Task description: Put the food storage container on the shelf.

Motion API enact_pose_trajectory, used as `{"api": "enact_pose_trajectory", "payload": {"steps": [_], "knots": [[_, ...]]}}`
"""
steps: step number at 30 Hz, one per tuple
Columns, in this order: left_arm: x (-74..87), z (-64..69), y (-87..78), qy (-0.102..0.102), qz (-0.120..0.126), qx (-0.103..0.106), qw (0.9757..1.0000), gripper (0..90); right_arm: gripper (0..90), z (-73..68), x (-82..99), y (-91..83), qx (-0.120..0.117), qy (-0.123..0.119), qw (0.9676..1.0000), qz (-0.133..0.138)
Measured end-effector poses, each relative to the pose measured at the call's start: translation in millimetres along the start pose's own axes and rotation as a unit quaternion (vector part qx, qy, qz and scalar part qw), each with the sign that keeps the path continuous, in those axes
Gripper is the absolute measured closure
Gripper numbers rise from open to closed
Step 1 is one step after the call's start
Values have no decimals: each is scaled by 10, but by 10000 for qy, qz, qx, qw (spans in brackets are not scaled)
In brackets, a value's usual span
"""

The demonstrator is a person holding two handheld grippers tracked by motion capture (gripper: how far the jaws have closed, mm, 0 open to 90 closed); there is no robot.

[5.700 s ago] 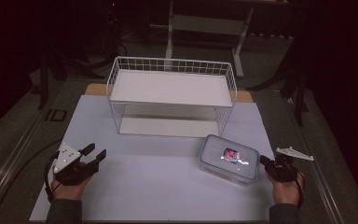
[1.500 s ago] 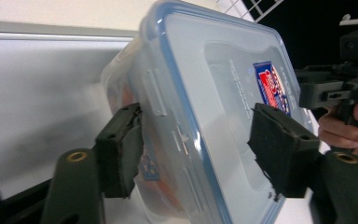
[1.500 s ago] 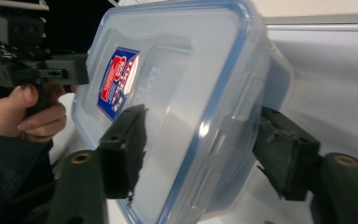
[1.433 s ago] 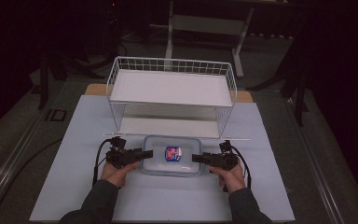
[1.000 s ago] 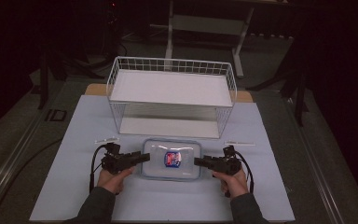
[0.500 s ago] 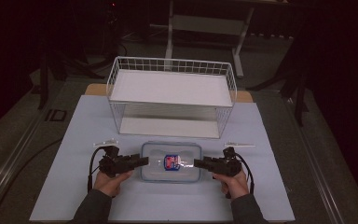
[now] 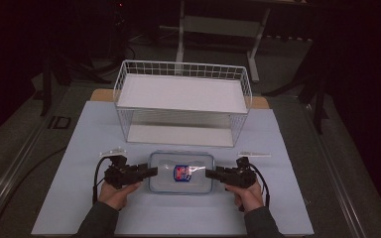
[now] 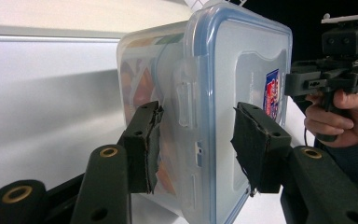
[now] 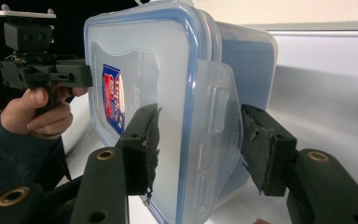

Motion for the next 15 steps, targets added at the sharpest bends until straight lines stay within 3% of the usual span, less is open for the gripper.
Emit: {"api": "enact_pose_trajectory", "payload": {"steps": [9,15], "knots": [[-33,42,-53,74,65,-36,9999,520,489,-67,-47,-17,-31,-87,9999,72],[-140,115,-100,220,133,-16,9997,521,489,-130,-128,-82,-45,-125,9997,193]]}}
Point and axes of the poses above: each handheld gripper's, and its own axes: y roughly forward along the jaws, x roughly out of its underside, z roughly to its right, the point moved 9 cm from there along y, roughly forward along the jaws, and after that the axes turned 11 degrees about x, right-handed, at the moved point
